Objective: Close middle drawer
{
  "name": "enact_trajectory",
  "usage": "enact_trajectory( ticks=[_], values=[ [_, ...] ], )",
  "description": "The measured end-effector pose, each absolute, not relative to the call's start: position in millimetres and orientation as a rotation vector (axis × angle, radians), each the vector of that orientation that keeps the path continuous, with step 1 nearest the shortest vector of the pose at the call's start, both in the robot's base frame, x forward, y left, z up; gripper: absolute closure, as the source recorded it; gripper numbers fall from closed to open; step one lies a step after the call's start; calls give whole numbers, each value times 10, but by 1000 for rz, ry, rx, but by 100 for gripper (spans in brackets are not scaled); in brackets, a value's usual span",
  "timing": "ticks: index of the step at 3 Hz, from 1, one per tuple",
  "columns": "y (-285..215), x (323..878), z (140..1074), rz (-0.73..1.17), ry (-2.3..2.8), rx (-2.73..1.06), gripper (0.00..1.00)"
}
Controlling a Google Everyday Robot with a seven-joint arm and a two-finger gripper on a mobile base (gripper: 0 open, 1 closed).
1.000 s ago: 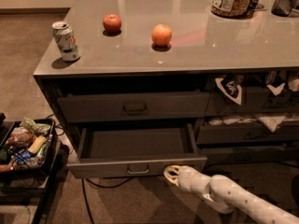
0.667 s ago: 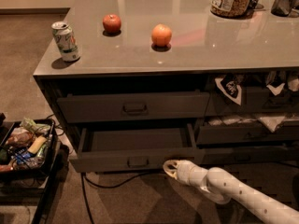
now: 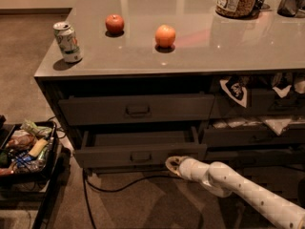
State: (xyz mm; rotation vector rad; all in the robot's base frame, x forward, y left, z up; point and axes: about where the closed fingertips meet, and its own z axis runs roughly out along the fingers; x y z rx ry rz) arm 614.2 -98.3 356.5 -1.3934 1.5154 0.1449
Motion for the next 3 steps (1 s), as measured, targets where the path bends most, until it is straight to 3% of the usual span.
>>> enact_trajectory(
  ticks=[3],
  values=[
    [-878, 6729, 3490, 150, 1496, -1435, 100]
  ],
)
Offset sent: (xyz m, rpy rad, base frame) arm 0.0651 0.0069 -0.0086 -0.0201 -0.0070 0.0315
